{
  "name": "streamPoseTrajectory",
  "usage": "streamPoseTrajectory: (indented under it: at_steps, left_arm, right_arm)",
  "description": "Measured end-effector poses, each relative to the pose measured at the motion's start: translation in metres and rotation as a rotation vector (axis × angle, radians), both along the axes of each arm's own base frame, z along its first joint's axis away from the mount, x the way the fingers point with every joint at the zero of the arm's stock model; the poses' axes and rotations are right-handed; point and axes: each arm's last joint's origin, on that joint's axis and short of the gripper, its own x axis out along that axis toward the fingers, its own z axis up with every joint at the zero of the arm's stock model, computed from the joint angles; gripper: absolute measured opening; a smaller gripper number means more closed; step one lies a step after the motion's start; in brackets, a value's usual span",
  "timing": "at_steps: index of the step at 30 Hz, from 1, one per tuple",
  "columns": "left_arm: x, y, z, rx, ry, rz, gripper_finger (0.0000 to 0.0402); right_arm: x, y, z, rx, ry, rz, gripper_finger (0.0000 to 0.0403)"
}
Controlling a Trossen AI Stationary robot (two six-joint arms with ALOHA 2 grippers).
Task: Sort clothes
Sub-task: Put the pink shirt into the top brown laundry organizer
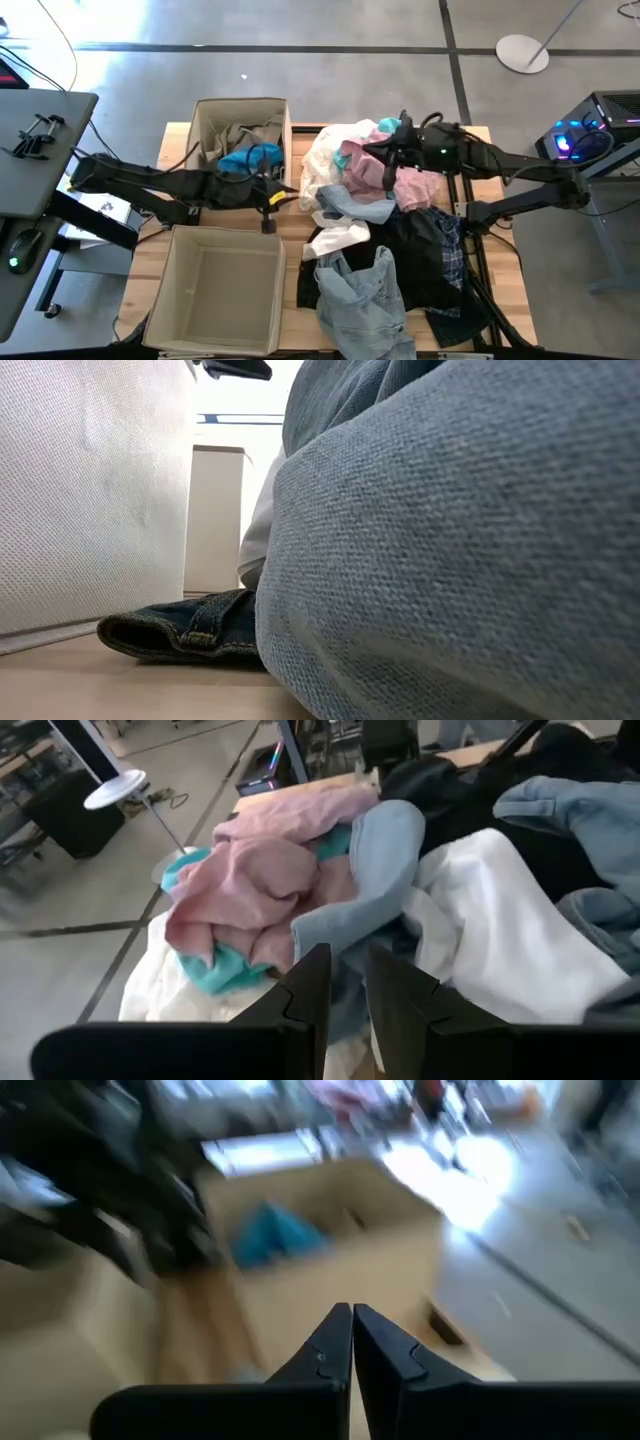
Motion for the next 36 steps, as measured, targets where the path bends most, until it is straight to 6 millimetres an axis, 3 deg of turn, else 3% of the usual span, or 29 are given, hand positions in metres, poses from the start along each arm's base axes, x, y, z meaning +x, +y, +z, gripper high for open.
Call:
streamPoseTrajectory:
  at_steps: [6, 16, 20, 24, 29, 31, 32, 36]
  left_arm:
    - [0.009, -0.001, -0.018, -0.011, -0.019, 0.004, 0.0056]
    - [0.023, -0.003, -0.036, -0.018, 0.041, 0.004, 0.0056]
    - [0.025, -0.004, -0.039, -0.017, 0.053, 0.004, 0.0056]
    - [0.026, -0.004, -0.039, -0.018, 0.053, 0.005, 0.0056]
    - [0.025, -0.004, -0.039, -0.020, 0.053, 0.005, 0.0056]
    - [0.025, -0.004, -0.039, -0.019, 0.053, 0.005, 0.0056]
    - [0.026, -0.004, -0.039, -0.018, 0.049, 0.004, 0.0056]
    - [0.026, -0.004, -0.026, 0.015, -0.054, 0.003, 0.0056]
  right_arm:
    - [-0.010, -0.021, -0.041, 0.054, 0.290, -0.286, 0.0039]
    - [0.010, -0.067, -0.122, 0.160, 0.468, -0.397, 0.0253]
    - [0.019, -0.085, -0.156, 0.333, 0.534, -0.376, 0.0296]
    - [0.032, -0.092, -0.183, 0.395, 0.597, -0.328, 0.0255]
    - [0.042, -0.096, -0.191, 0.376, 0.561, -0.293, 0.0105]
    - [0.044, -0.096, -0.182, 0.339, 0.501, -0.271, 0.0037]
    - [0.043, -0.096, -0.173, 0.321, 0.469, -0.258, 0.0021]
    - [0.035, -0.089, -0.120, 0.239, 0.288, -0.226, 0.0030]
